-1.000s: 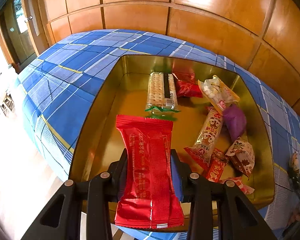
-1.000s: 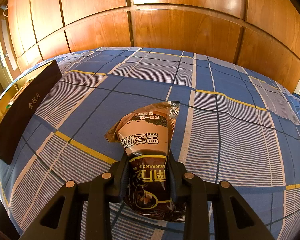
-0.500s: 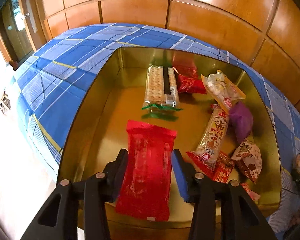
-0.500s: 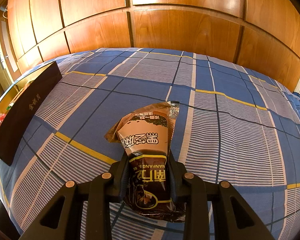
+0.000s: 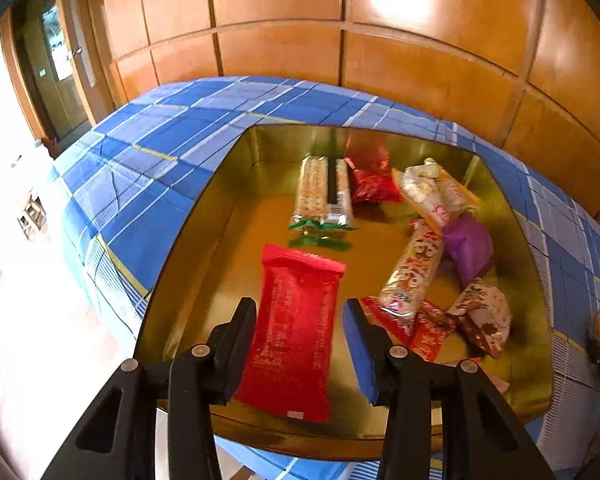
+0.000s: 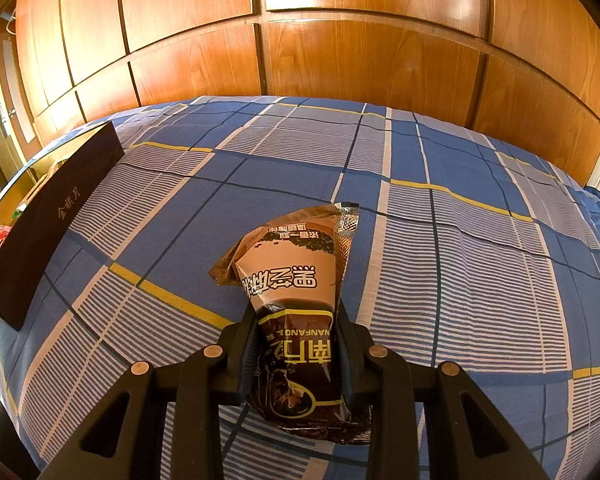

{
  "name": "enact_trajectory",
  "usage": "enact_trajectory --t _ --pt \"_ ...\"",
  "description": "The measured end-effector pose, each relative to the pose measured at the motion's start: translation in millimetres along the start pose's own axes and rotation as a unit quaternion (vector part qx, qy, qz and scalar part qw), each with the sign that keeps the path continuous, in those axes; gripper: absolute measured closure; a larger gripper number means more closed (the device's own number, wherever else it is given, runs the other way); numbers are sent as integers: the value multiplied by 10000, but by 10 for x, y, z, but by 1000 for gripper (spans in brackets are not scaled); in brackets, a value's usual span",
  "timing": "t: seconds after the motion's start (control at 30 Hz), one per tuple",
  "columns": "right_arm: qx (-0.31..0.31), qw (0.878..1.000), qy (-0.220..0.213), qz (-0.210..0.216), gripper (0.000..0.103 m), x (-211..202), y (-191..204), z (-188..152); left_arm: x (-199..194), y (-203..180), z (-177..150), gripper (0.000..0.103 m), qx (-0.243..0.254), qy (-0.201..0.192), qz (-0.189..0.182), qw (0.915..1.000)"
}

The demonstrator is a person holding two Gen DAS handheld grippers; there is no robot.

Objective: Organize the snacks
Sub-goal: 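Carry the brown printed pouch into the gold tray with the right gripper and release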

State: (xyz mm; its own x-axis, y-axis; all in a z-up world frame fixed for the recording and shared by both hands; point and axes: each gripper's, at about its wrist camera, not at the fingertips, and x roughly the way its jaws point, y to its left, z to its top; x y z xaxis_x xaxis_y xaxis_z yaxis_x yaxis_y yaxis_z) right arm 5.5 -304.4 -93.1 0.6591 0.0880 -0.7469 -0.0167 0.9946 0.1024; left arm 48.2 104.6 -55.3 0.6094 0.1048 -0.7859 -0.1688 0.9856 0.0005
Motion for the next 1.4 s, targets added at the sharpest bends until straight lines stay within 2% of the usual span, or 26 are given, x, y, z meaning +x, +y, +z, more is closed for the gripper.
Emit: enact_trajectory --t 0.53,1.07,1.23,1.4 --pt "4 10000 -5 -3 70 -1 4 1 -77 -235 -110 57 255 56 -178 9995" --pt "-1 9999 26 -139 70 3 57 -5 -104 -143 -125 57 148 13 -143 9998" --pt "51 9994 164 -296 71 20 108 33 -130 -50 -116 57 25 -55 -103 9999" --pt "220 9980 517 -276 72 46 99 126 -178 110 -93 57 -143 -187 -3 9997"
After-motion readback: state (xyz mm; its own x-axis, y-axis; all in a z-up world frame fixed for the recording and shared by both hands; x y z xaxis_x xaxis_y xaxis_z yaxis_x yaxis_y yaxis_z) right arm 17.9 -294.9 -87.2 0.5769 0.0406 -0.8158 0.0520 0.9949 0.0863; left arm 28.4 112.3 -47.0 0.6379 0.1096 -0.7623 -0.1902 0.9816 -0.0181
